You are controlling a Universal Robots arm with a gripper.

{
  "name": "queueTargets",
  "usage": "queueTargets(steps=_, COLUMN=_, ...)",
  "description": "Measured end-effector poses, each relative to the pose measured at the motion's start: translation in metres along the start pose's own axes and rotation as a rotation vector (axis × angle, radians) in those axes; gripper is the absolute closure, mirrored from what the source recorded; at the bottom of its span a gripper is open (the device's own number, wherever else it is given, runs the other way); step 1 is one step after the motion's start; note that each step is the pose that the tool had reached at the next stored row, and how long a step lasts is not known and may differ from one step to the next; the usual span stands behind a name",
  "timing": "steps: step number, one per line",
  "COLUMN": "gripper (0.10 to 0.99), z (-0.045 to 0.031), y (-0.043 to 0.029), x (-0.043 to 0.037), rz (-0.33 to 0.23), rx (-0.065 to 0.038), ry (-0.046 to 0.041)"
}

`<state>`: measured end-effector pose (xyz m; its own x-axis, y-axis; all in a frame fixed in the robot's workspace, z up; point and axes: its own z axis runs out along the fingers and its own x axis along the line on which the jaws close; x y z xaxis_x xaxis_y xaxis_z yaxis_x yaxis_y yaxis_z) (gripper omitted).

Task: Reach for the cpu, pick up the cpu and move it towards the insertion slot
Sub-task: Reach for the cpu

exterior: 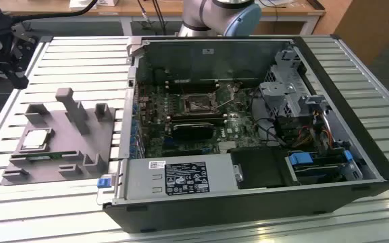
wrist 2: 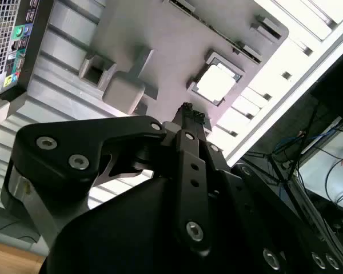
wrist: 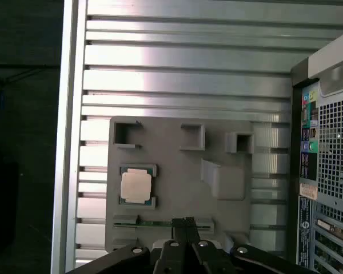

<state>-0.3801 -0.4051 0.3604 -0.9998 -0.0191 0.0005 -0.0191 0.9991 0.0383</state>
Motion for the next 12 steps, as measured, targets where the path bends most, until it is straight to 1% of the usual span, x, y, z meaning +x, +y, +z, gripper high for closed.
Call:
queueTargets(steps=7, gripper=0.980, z=-0.0001, y=0.0000, x=0.0004, rz=0.000, rx=0.000, ry=0.0002)
queueTargets(steps=12, gripper=0.980, z=0.0004, y=0.0001, x=0.0057, rz=0.000, rx=0.001, ry=0.0002)
